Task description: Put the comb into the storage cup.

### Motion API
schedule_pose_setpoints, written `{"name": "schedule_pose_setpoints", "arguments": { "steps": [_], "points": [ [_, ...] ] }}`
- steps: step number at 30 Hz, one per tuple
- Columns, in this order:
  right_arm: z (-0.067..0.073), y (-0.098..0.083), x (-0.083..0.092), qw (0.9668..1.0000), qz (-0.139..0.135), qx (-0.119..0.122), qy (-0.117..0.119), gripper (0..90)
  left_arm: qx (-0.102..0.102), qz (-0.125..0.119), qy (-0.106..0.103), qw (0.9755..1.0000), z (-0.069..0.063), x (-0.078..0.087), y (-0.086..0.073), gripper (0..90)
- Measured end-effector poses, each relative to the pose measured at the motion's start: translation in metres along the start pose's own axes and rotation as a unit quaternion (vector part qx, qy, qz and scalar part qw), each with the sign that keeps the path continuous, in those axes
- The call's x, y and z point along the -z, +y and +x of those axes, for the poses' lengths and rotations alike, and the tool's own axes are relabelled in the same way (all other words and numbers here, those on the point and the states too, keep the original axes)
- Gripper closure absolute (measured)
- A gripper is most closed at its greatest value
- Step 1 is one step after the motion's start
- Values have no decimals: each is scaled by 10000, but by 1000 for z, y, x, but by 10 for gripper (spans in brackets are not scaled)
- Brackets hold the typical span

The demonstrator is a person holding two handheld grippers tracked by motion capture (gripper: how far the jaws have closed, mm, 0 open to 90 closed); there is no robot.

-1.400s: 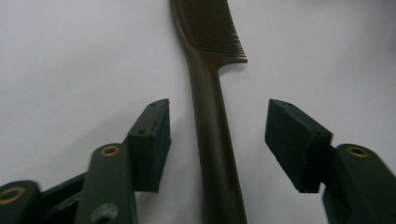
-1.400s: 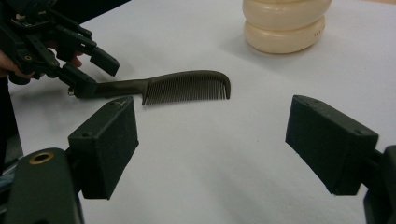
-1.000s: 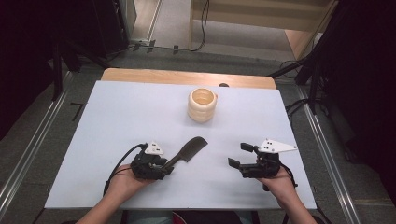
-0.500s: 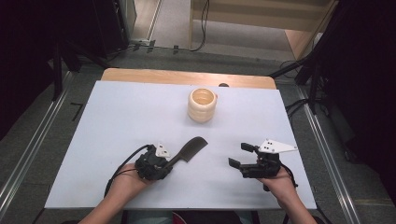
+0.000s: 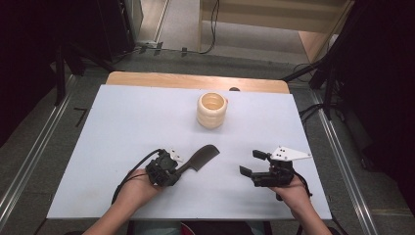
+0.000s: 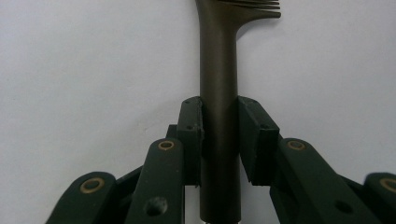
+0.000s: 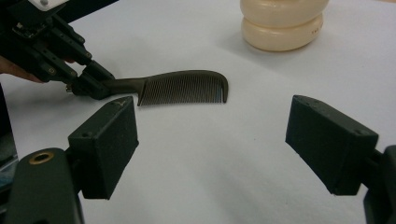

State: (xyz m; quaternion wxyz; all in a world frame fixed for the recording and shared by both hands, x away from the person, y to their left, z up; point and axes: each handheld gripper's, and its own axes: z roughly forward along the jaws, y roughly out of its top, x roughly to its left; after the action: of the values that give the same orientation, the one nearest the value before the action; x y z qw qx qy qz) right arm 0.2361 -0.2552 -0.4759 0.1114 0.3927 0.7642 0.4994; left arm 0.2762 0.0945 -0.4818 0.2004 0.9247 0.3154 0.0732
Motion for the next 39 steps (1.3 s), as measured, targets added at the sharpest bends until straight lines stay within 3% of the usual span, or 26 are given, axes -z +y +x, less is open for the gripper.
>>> {"name": "schedule_pose_setpoints", "arguments": {
  "steps": [6, 13, 17, 25, 28, 39],
  "points": [
    [0, 0, 0, 10000, -5, -12, 9, 152, 52, -64, -74, 9999, 2, 0, -1, 735],
    [-1, 1, 1, 10000, -90, -9, 7, 153, 277, -152, -475, 9984, 14, 2, -3, 735],
    [0, 1, 1, 9999, -95, -55, -3, 153, 385, -214, -559, 9975, 20, 5, -4, 734],
    [1, 0, 2, 9999, -56, -144, 44, 153, 619, -782, -886, 9911, 25, 19, -1, 734],
    [1, 0, 2, 9998, -81, -170, 52, 153, 586, -1043, -819, 9894, 23, 24, 1, 734],
    [5, 0, 2, 9999, -83, -120, -5, 153, 718, -1524, -1057, 9800, 22, 29, 9, 734]
  ]
}}
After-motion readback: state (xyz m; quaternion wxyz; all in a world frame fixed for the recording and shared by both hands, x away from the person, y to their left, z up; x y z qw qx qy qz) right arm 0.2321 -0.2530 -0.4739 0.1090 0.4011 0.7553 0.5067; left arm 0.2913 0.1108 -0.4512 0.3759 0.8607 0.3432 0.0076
